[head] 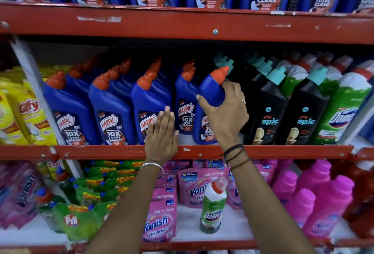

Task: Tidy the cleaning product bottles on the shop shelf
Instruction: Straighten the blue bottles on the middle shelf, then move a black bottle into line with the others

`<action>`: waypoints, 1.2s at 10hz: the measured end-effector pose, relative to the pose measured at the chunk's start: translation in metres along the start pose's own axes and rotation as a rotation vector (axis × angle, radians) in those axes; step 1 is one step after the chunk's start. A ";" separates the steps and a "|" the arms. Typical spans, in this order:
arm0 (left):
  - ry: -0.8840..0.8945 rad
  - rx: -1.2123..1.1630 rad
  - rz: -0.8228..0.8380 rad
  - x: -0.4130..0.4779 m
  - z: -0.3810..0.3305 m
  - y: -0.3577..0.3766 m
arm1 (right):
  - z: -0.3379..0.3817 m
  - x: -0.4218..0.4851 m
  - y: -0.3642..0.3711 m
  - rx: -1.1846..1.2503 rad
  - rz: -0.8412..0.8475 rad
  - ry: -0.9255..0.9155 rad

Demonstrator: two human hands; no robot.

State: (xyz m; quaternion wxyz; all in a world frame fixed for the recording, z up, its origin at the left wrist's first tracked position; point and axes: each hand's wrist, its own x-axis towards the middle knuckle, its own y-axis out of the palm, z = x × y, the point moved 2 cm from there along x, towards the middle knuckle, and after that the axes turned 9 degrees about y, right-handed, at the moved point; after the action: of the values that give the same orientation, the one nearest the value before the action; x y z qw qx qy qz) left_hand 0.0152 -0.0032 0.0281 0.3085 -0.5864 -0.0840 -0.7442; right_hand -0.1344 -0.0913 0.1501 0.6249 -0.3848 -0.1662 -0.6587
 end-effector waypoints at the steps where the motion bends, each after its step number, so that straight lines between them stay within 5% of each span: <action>1: -0.008 -0.008 0.014 0.001 0.000 -0.001 | 0.015 -0.004 0.014 -0.025 0.035 -0.004; 5: -0.023 -0.027 0.015 0.001 0.000 -0.001 | 0.016 -0.024 0.048 -0.101 0.054 -0.005; 7: -0.025 -0.024 0.038 0.001 0.000 -0.002 | 0.003 -0.026 0.024 0.075 0.099 -0.061; 8: -0.030 -0.025 0.043 0.001 -0.001 -0.001 | -0.026 -0.016 -0.018 0.230 -0.045 -0.074; 10: -0.056 -0.039 0.054 0.001 -0.001 -0.002 | -0.102 0.040 -0.080 0.101 -0.362 0.094; 12: -0.065 -0.029 0.057 0.001 -0.002 -0.001 | -0.148 0.097 -0.099 -0.158 -0.123 0.248</action>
State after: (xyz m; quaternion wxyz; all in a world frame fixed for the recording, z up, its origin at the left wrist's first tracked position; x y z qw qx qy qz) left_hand 0.0124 -0.0039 0.0289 0.3184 -0.6169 -0.0664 -0.7167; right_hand -0.2653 -0.2465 0.1493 0.5667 -0.3375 -0.0587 -0.7493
